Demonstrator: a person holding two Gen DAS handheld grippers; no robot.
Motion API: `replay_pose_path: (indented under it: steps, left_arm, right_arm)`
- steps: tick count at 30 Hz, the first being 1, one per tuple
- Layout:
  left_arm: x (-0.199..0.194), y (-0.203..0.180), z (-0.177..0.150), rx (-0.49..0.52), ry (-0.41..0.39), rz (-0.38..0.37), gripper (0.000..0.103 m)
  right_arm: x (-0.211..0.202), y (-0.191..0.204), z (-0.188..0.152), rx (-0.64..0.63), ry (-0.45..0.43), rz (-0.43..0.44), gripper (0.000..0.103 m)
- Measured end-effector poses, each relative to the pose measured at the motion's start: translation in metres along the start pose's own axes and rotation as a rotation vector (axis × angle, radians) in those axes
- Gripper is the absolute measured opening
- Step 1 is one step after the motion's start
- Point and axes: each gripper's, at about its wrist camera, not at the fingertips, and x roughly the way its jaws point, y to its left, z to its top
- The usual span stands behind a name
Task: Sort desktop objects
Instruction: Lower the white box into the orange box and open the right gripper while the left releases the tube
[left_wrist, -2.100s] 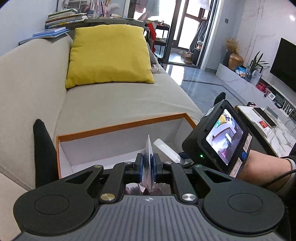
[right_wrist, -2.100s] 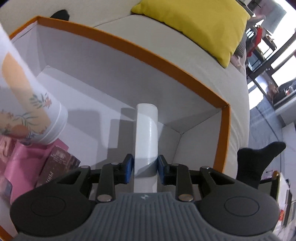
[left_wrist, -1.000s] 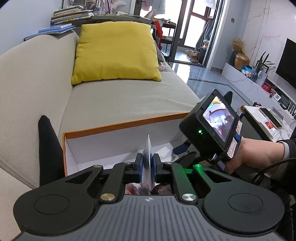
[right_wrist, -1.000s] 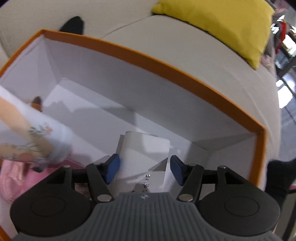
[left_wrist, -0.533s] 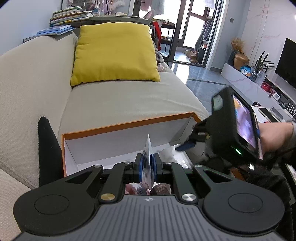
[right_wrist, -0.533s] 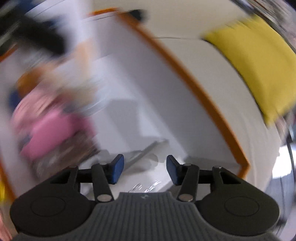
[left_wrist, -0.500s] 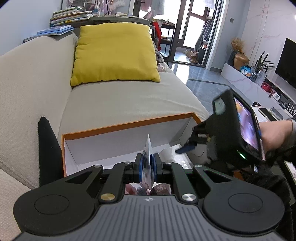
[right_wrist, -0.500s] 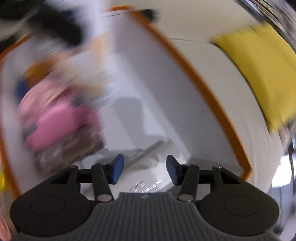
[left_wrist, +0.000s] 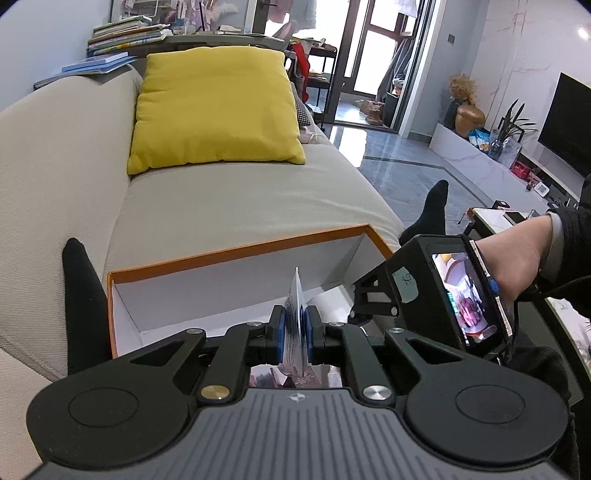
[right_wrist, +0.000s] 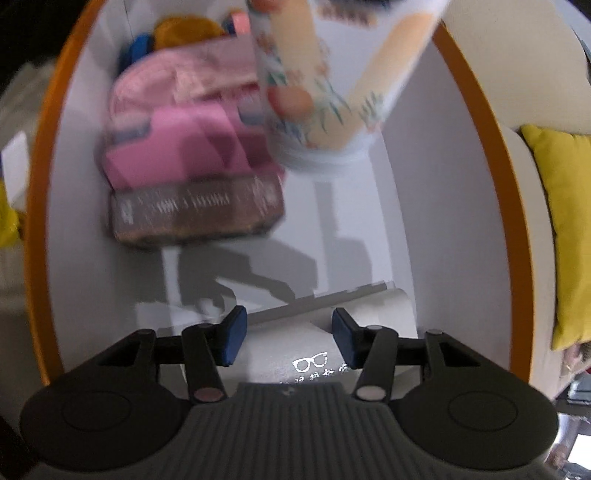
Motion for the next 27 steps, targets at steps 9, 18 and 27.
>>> replay_pose_path:
  steps: [9, 18, 27]
  left_arm:
    - [-0.002, -0.004, 0.001, -0.004, 0.007, -0.036, 0.012]
    - [0.017, -0.033, -0.004, 0.078, 0.108, -0.129, 0.012]
    - [0.046, -0.058, -0.019, 0.243, 0.256, -0.135, 0.012]
  right_arm:
    - [-0.018, -0.013, -0.003, 0.166, -0.024, -0.014, 0.055]
    - [-0.059, -0.024, -0.021, 0.402, -0.172, -0.039, 0.055]
    - [-0.008, -0.024, -0.034, 0.35, -0.183, -0.025, 0.032]
